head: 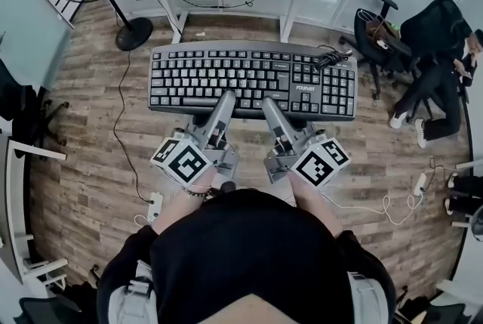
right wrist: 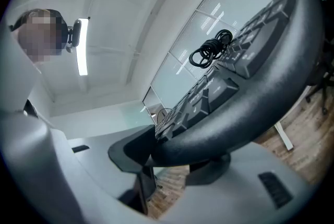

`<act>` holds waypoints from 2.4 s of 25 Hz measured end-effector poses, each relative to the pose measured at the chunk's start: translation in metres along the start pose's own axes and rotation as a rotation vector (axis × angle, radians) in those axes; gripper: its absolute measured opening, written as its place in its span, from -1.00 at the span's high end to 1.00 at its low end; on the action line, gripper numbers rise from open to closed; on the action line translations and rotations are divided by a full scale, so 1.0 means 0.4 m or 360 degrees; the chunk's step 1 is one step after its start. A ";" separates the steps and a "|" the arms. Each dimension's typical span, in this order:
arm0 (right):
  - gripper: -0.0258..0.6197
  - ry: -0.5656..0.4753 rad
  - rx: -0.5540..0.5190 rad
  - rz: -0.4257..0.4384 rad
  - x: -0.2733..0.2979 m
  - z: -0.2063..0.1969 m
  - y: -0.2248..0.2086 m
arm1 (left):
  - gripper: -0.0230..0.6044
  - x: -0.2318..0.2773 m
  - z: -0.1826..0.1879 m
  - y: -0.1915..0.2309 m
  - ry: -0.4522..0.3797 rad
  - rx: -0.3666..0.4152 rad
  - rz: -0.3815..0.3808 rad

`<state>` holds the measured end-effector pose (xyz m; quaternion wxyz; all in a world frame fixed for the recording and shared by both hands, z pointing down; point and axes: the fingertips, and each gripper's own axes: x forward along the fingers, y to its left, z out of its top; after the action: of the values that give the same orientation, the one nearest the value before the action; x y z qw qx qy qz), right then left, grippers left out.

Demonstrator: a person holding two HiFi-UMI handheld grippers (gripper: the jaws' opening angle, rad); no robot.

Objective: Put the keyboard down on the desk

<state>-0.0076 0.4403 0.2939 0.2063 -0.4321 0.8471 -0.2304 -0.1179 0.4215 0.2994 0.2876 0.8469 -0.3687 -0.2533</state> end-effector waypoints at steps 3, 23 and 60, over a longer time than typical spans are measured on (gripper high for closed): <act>0.36 0.0012 0.0004 0.0002 0.003 -0.004 -0.001 | 0.34 -0.002 0.000 0.003 0.0002 -0.0002 0.0007; 0.36 -0.0029 -0.0028 -0.0030 0.049 -0.102 0.093 | 0.34 -0.106 0.066 0.072 0.0013 -0.0018 -0.0036; 0.36 -0.0022 -0.0006 -0.0015 0.319 0.003 -0.132 | 0.34 0.205 0.139 0.249 0.0019 -0.0008 -0.0031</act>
<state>-0.0422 0.3071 0.3039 0.2101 -0.4381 0.8441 -0.2268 -0.1520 0.2857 0.3095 0.2895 0.8512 -0.3580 -0.2519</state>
